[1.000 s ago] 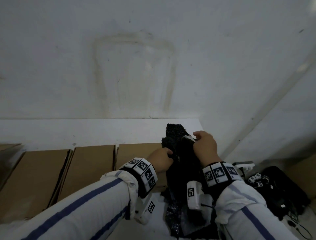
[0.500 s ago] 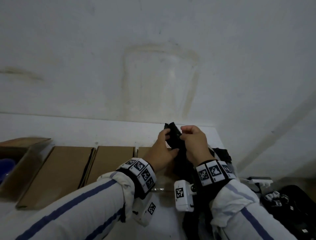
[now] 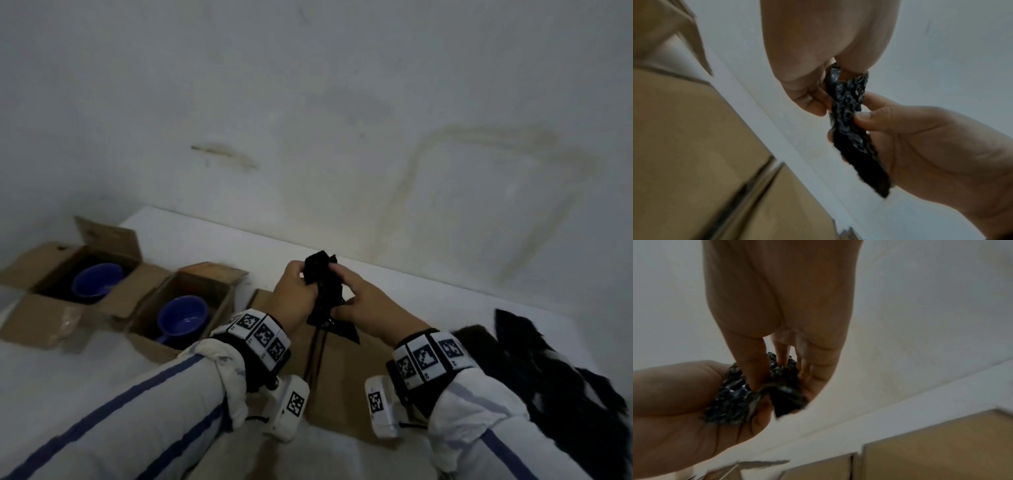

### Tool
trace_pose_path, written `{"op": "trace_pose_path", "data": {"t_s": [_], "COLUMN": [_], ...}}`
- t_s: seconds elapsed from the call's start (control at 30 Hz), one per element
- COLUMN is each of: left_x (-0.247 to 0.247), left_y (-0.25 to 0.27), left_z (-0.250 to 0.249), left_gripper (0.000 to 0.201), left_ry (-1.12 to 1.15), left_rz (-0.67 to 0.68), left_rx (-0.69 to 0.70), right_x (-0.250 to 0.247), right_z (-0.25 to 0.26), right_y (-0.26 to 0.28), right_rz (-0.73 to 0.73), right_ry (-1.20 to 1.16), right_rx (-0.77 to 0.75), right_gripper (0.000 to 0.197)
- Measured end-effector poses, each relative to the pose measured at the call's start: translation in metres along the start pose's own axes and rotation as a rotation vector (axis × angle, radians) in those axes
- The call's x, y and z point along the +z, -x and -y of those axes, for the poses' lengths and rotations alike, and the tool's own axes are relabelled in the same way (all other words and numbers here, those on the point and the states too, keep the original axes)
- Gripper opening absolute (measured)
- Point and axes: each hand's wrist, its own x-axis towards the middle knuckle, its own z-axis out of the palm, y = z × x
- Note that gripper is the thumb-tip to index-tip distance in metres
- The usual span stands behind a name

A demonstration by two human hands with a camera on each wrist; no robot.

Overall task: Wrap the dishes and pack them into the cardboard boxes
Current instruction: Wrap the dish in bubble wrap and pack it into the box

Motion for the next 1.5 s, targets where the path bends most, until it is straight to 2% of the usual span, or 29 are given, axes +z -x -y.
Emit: {"op": "trace_pose_path", "data": {"t_s": [0.07,0.13,0.2,0.33,0.43,0.47,0.53,0.6,0.73,0.83,0.93,1.0,1.13,1.3,1.5], "left_x": [-0.035,-0.068,-0.098,-0.152,-0.181,-0.188,-0.202,-0.212,-0.225,-0.228,-0.224,-0.223,-0.226,-0.23,-0.234], "left_y": [-0.005,-0.009,-0.013,-0.008,-0.01,-0.009,-0.007,-0.01,-0.012,-0.009,-0.006,-0.005,-0.002,-0.001,-0.004], "left_z": [0.005,0.01,0.012,0.006,0.011,0.012,0.014,0.02,0.028,0.035,0.044,0.048,0.047,0.042,0.045], "left_gripper": [0.016,0.013,0.015,0.014,0.041,0.039,0.008,0.01,0.004,0.019,0.038,0.04,0.039,0.036,0.039], "left_ry": [-0.015,-0.077,-0.055,-0.159,-0.207,-0.228,-0.205,-0.285,-0.61,-0.722,-0.874,-0.977,-1.029,-1.003,-0.929], "left_rz": [0.02,0.016,-0.02,0.031,0.085,0.103,0.08,0.052,0.182,0.251,0.439,0.557,0.651,0.699,0.75], "left_rx": [-0.047,-0.068,-0.085,-0.036,0.021,0.03,-0.001,-0.001,-0.11,-0.2,-0.301,-0.348,-0.308,-0.266,-0.296], "right_x": [0.026,0.051,0.073,0.108,0.131,0.137,0.144,0.15,0.162,0.171,0.18,0.188,0.192,0.191,0.204], "right_z": [0.018,0.034,0.048,0.073,0.089,0.092,0.096,0.097,0.099,0.102,0.102,0.1,0.096,0.093,0.088], "right_y": [-0.022,-0.044,-0.063,-0.09,-0.103,-0.106,-0.111,-0.115,-0.117,-0.113,-0.107,-0.104,-0.105,-0.106,-0.104], "right_rz": [-0.015,-0.063,-0.115,-0.153,-0.141,-0.117,-0.011,0.102,0.167,0.162,0.264,0.314,0.352,0.521,0.45], "right_ry": [0.131,0.212,0.196,0.078,0.085,0.088,0.016,-0.031,0.237,0.472,0.671,0.768,0.849,0.844,0.95], "right_rx": [-0.021,-0.032,-0.017,-0.025,-0.07,-0.075,-0.047,-0.028,-0.025,-0.1,-0.216,-0.278,-0.325,-0.272,-0.284], "right_gripper": [0.068,0.053,0.036,0.012,0.013,0.015,0.022,0.032,0.046,0.035,0.034,0.035,0.035,0.029,0.026]}}
